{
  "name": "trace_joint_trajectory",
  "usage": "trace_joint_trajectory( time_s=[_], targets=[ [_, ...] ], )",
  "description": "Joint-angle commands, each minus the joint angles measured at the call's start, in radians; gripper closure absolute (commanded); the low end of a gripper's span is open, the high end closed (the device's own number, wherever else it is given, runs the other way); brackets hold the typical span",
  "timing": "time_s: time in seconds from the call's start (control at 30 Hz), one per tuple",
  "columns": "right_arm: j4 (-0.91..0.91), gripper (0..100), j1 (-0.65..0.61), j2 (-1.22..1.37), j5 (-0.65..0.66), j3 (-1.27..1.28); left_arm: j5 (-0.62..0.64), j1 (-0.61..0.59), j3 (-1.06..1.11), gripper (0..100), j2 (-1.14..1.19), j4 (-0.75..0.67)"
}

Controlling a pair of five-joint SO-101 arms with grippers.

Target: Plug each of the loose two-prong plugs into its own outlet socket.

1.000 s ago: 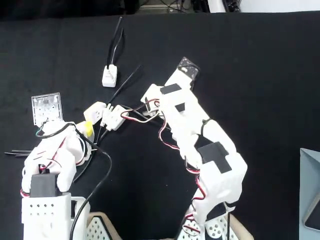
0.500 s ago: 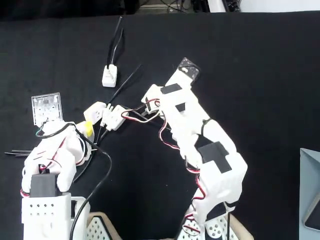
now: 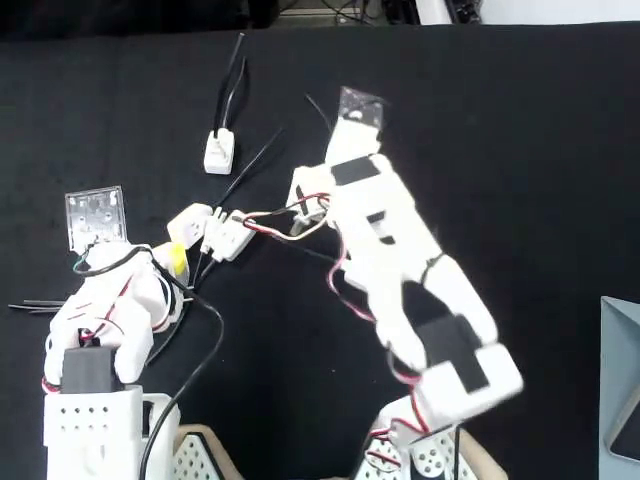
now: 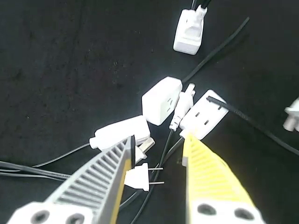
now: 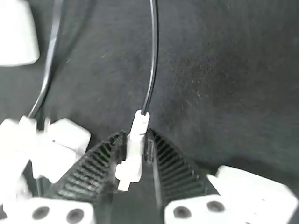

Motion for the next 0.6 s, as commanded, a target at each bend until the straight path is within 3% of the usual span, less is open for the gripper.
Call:
trace_joint_trajectory(
  time_s=[0.0, 0.3, 0.57],
  targets=[
    [0.120, 98.7, -0.017, -0.199, 0.207, -0.039, 0.002, -0.008, -0.004, 81, -0.008, -0.018],
    [0.377, 98.7, -0.133, -0.220, 0.681, 0.039, 0.002, -0.010, -0.002, 81, -0.008, -0.018],
    [0.178, 98.7, -0.236, -0.101, 0.736, 0.315, -0.021, -0.087, -0.005, 81, -0.008, -0.020]
  ],
)
